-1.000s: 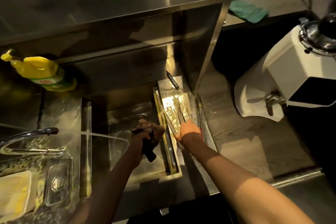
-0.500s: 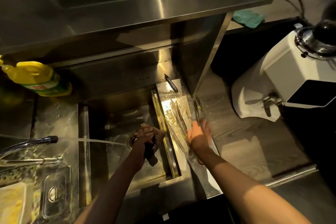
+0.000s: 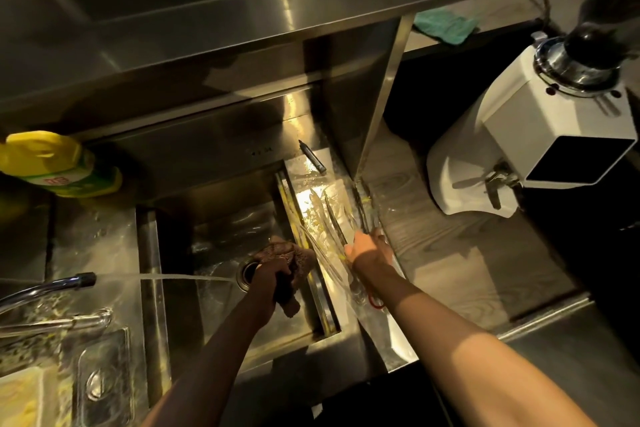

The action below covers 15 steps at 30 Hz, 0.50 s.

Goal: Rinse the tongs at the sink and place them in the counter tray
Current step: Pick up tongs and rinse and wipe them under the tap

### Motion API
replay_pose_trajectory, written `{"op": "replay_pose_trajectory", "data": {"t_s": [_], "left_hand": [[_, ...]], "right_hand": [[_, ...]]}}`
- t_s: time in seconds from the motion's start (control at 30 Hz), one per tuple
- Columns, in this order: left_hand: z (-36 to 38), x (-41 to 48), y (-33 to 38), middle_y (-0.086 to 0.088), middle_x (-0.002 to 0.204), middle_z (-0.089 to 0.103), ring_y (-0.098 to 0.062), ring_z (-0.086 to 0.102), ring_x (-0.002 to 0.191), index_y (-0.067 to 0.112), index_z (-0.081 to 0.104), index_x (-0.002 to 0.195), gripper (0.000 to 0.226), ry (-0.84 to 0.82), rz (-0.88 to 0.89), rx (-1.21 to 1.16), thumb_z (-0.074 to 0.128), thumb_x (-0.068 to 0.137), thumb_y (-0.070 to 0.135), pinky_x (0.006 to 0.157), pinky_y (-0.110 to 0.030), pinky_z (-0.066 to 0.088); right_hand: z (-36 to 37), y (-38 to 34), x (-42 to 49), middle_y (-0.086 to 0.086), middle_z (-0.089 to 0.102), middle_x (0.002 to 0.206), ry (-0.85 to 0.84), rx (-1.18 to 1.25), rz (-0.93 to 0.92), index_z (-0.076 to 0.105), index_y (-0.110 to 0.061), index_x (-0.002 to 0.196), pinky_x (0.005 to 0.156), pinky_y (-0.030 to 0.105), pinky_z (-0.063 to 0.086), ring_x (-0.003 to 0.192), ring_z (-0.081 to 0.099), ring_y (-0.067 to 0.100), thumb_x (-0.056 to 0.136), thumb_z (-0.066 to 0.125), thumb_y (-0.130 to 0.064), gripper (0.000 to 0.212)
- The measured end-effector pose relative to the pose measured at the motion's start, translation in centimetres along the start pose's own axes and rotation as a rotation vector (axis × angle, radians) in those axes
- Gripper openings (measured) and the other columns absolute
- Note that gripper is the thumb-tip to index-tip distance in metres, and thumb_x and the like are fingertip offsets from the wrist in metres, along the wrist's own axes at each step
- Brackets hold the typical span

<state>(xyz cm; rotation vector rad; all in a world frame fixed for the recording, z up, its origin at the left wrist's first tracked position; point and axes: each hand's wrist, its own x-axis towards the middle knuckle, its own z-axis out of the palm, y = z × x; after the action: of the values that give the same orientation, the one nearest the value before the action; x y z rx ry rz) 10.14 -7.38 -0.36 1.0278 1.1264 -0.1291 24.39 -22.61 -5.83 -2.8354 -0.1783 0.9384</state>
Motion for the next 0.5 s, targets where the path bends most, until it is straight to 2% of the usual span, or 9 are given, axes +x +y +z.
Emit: {"op": "replay_pose_trajectory", "data": {"t_s": [0.07,0.17,0.23,0.33,0.4,0.5], "left_hand": [[0.1,0.2,0.1,-0.023,0.102,0.06,-0.034,0.058,0.089,-0.006,0.057,0.114,0.033,0.018,-0.02,0.013,0.055,0.084,0.007,0.07,-0.039,0.049],[0.1,0.4,0.2,-0.022,0.102,0.059,-0.034,0.057,0.09,-0.007,0.054,0.12,0.034,0.051,-0.047,0.036,0.052,0.088,0.005,0.07,-0.039,0.049],[0.0,0.5,0.2,-0.023,0.104,0.059,-0.035,0.057,0.091,-0.007,0.054,0.122,0.038,0.059,-0.046,0.035,0.052,0.086,0.006,0.069,-0.038,0.049],[-0.1,1.0,0.1,-0.024,0.105,0.059,-0.036,0.057,0.09,-0.008,0.055,0.12,0.038,0.075,-0.05,0.013,0.053,0.085,0.006,0.066,-0.036,0.048],[-0.1,0.8,0.2,-0.023,0.098,0.06,-0.033,0.057,0.083,-0.008,0.058,0.113,0.032,0.064,-0.049,-0.007,0.051,0.085,0.004,0.063,-0.034,0.047],[-0.3,0.6,0.4,-0.019,0.088,0.059,-0.03,0.056,0.075,-0.005,0.06,0.102,0.026,0.032,-0.031,-0.047,0.055,0.08,0.009,0.062,-0.033,0.046]], "right_hand": [[-0.2,0.2,0.1,0.011,0.056,0.138,-0.03,0.052,0.047,0.05,-0.018,0.135,0.1,0.033,0.047,0.123,0.058,0.027,0.083,0.068,-0.042,0.061],[-0.4,0.4,-0.2,0.015,0.051,0.139,-0.02,0.125,0.048,0.046,-0.014,0.135,0.101,0.035,0.044,0.124,0.054,0.032,0.084,0.065,-0.039,0.06],[-0.3,0.4,-0.2,0.018,0.055,0.132,-0.061,0.165,0.032,0.047,-0.009,0.132,0.098,0.036,0.044,0.12,0.056,0.034,0.089,0.06,-0.035,0.052],[-0.4,0.4,0.1,0.021,0.062,0.122,-0.16,0.131,-0.026,0.06,-0.001,0.119,0.089,0.036,0.047,0.111,0.059,0.037,0.092,0.06,-0.025,0.036],[-0.9,0.5,0.0,0.019,0.057,0.132,-0.16,0.122,-0.019,0.06,-0.001,0.123,0.092,0.036,0.045,0.118,0.056,0.036,0.092,0.061,-0.022,0.037],[-1.6,0.4,-0.7,0.017,0.04,0.147,-0.035,0.099,-0.007,0.056,-0.012,0.132,0.104,0.035,0.042,0.127,0.051,0.034,0.094,0.057,-0.028,0.041]]}}
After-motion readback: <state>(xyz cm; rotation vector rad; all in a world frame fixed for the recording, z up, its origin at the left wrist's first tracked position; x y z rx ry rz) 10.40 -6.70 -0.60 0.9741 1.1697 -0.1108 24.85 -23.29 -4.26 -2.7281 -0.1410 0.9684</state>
